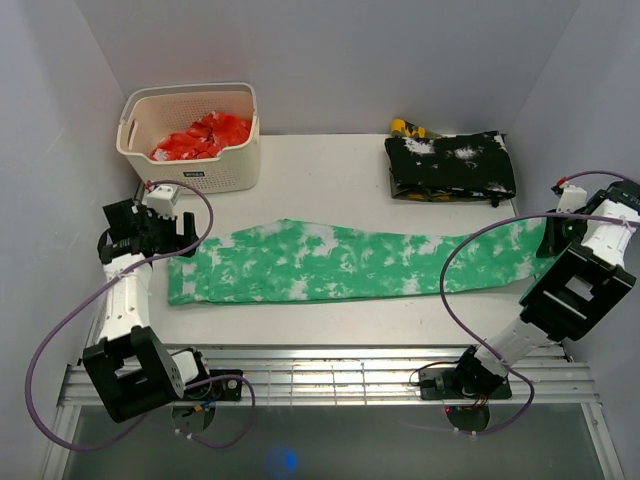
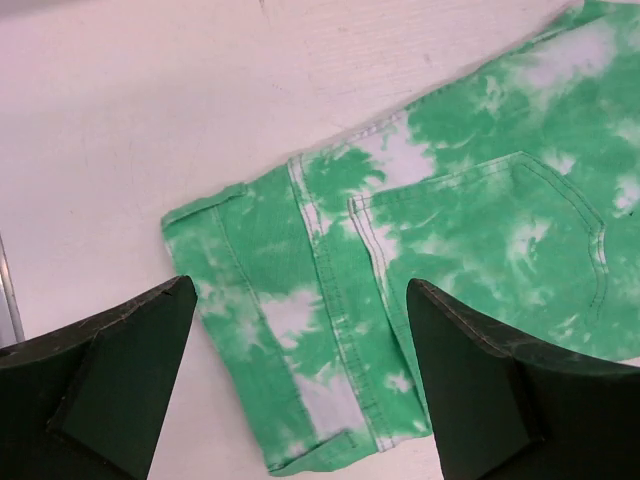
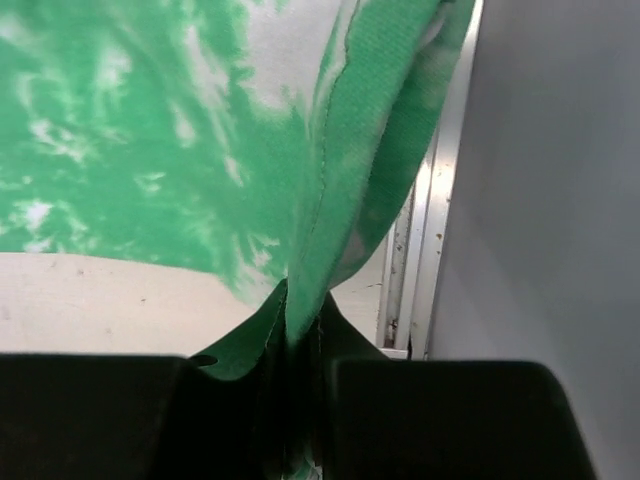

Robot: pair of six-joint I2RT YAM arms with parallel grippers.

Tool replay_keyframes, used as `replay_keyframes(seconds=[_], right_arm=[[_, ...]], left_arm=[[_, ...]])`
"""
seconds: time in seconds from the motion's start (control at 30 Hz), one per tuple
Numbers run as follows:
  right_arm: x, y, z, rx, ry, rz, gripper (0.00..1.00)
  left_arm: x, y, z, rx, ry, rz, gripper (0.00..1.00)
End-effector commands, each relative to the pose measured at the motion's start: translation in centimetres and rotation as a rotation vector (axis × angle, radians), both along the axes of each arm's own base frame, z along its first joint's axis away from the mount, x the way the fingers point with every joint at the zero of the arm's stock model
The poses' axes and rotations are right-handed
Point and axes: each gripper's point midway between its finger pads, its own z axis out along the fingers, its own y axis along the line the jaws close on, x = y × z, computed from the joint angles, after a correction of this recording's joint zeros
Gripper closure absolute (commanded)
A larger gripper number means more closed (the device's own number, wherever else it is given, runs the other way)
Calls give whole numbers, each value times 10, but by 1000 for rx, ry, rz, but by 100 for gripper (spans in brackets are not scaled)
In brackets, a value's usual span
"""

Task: Fold and stack the trousers
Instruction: Fold the trousers

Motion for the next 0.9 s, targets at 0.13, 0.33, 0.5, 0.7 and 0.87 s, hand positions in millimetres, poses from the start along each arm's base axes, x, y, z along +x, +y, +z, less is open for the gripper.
replay_keyframes(seconds=[0.13, 0.33, 0.5, 0.7, 0.87], right_arm=[[18, 132, 42, 315, -95, 189, 92], [48, 259, 87, 501, -236, 427, 92], [44, 346, 73, 627, -173, 534, 92], [28, 434, 34, 675, -85, 696, 92], [25, 470, 22, 714, -56, 703, 92]], left_arm=[[-31, -24, -54, -112, 209, -83, 2], [-41, -22, -112, -175, 401, -12, 31], [-42, -17, -126, -159, 450, 25, 32], [-44, -16, -131, -162, 482, 36, 30], [-44, -16, -130, -163, 493, 39, 30]])
